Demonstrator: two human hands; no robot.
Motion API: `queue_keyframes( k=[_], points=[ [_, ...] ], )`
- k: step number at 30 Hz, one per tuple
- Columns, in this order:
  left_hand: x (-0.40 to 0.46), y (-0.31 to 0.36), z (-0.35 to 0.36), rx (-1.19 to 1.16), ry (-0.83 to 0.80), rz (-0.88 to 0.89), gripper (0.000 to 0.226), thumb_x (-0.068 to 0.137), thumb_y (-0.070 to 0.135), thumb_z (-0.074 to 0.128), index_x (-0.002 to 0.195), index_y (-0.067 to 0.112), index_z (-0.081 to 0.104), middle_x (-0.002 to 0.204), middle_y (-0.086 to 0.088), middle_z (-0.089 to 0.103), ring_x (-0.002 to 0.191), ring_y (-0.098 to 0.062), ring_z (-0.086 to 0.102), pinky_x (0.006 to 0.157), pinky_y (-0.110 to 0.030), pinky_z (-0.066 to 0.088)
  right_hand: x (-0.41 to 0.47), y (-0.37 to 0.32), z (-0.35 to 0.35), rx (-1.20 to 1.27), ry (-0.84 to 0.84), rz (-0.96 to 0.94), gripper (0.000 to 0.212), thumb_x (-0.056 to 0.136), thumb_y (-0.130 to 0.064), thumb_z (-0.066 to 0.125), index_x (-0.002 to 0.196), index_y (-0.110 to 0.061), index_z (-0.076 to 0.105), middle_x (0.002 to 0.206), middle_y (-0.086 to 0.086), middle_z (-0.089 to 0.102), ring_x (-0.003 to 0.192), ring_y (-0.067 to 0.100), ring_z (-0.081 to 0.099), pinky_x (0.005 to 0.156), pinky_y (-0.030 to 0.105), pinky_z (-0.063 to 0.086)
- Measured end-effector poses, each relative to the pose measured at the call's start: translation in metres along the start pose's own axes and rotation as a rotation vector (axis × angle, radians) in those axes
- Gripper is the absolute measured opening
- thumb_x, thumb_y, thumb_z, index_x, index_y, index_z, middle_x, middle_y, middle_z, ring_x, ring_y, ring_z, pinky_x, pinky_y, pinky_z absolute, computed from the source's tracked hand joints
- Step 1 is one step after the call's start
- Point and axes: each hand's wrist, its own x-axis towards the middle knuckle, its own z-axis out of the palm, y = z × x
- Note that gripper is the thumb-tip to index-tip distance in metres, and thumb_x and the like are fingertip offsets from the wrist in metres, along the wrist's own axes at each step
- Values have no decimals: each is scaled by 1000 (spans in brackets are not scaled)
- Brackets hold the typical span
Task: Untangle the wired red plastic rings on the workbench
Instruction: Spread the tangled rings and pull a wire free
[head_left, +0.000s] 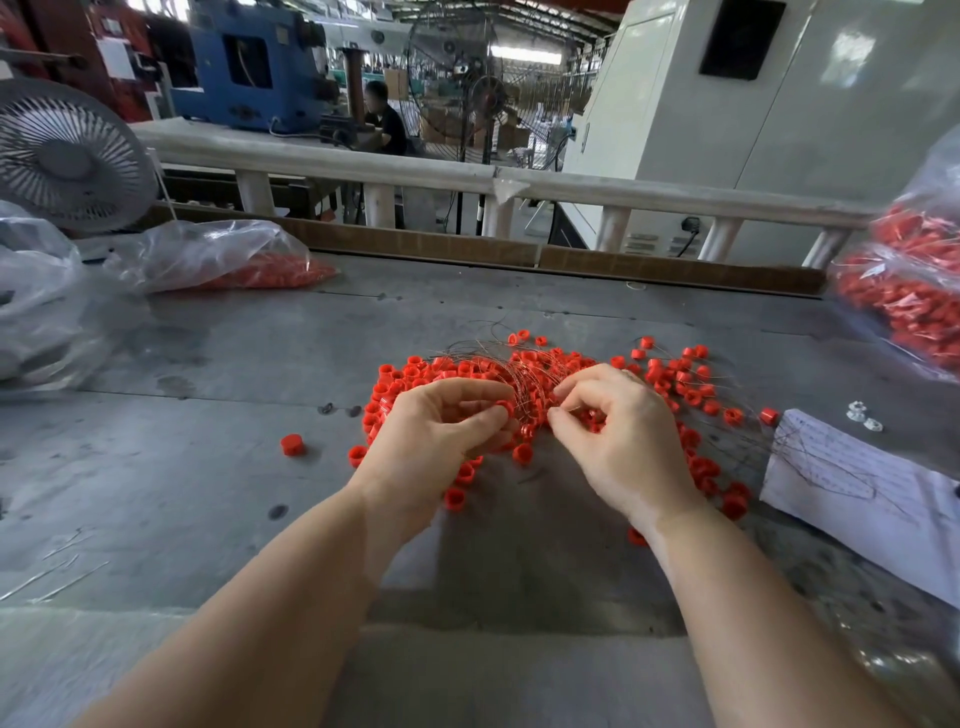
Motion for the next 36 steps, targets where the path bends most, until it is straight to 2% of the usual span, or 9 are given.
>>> queue_keyframes(
  k=[3,8,11,15,19,24,27,32,36],
  points=[
    [-1,2,1,-115,-38,-35,17,85,-6,59,87,7,69,73,-6,70,63,-10,67,60,-17,54,-2,-2,3,130,-29,-14,25,80,-2,65,61,-16,56,78,-1,68,74,17,64,68,27,48],
    [-1,3,1,-208,-38,-60,20,86,-6,57,86,9,70,73,-6,70,63,-12,66,59,-20,55,0,-1,6,278,24,43,24,85,-2,59,64,-13,60,70,-1,68,67,19,66,65,42,54],
    [-1,3,1,-200,-41,-65,21,86,-6,57,86,10,71,73,-5,71,61,-11,66,58,-21,56,1,-4,5,360,41,82,32,86,-1,58,61,-20,56,77,-5,70,72,11,69,68,34,57],
    [-3,1,3,-117,-70,-38,19,86,-6,58,89,9,68,73,-6,69,62,-10,66,53,-21,55,1,-4,6,405,28,110,25,86,1,59,63,-7,58,84,-7,69,69,6,68,62,18,51],
    [-5,-2,7,-22,-81,-6,24,85,-7,59,97,14,60,81,-10,64,68,-15,67,58,-22,55,0,-5,7,317,-56,70,17,81,0,67,65,-7,64,79,-1,66,77,16,62,71,24,49],
    [-5,-4,7,98,-137,72,39,86,-6,59,110,25,62,78,-5,66,74,-14,68,74,-21,56,0,-7,4,285,-93,22,14,82,-6,69,69,-10,66,79,-7,60,77,12,57,74,31,47],
    [-6,-5,8,146,-133,102,30,87,-4,60,99,23,67,83,-11,68,75,-14,68,75,-21,56,-1,-9,4,247,-91,-25,13,82,-7,69,69,-8,68,76,-6,58,74,12,56,69,30,47],
    [-3,-7,9,216,-93,106,27,87,-3,60,96,21,69,93,-9,71,79,-14,68,75,-20,55,1,-12,2,318,61,-62,15,81,-1,69,69,-9,68,75,-5,59,72,8,55,66,13,41],
    [-1,-10,11,235,-56,80,26,87,-1,61,94,22,70,81,0,71,69,-4,66,67,-15,53,4,-13,0,625,138,144,17,88,-1,60,74,-9,66,74,-3,68,61,10,66,46,15,44]
  ],
)
